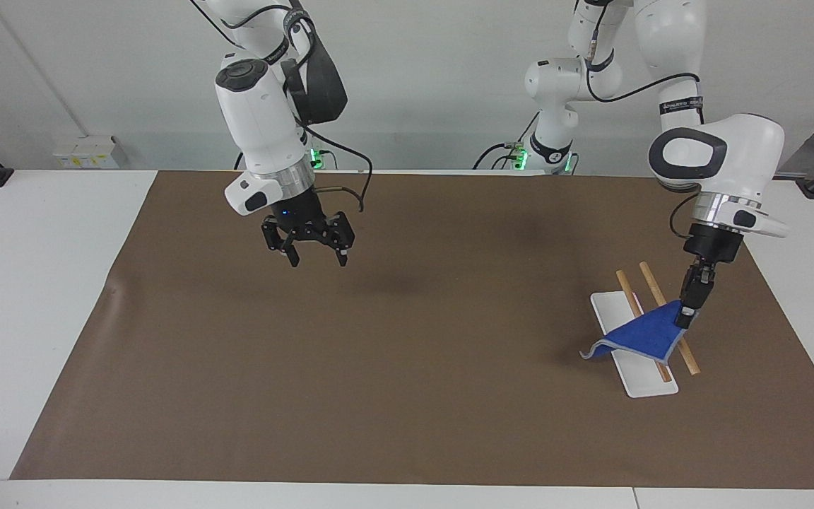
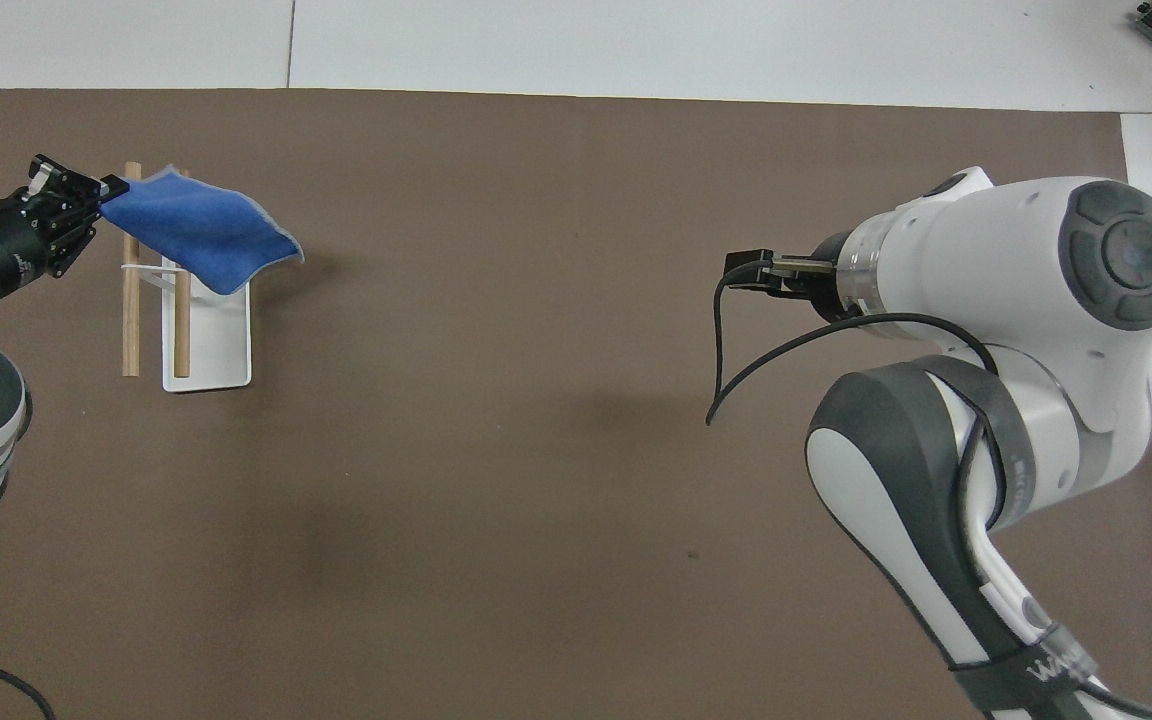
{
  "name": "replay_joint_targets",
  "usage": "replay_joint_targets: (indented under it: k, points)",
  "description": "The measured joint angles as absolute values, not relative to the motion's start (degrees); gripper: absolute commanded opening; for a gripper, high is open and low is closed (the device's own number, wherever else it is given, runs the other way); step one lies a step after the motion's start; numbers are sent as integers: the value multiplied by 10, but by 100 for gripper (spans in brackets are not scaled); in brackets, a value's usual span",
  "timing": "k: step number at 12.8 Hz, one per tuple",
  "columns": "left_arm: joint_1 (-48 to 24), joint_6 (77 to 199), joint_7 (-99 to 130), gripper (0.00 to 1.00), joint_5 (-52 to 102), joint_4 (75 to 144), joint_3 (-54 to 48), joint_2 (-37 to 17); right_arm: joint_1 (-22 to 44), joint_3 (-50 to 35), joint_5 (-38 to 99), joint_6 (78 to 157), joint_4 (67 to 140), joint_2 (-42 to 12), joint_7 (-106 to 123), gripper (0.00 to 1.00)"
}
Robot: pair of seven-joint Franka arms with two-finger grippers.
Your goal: Right arm passes towel to left arm to hang
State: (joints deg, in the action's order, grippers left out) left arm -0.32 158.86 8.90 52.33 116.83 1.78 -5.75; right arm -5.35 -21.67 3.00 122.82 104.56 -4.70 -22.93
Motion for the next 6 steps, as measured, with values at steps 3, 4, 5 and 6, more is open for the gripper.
replay_joint_targets:
  k: [3,4,5,6]
  points:
    - [35,1589,77,0,523,1168,18,-58,-56,-209,14,1204,1035,-43,-228,100]
    - [43,1589,73,0,523,1169,19,-58,-57,-204,12,1194,1030,-42,-226,100]
    - [49,1589,70,0,523,1170,19,-59,-56,-195,10,1179,1024,-40,-222,100]
    - [52,1589,69,0,523,1172,19,-59,-54,-182,10,1161,1019,-35,-210,100]
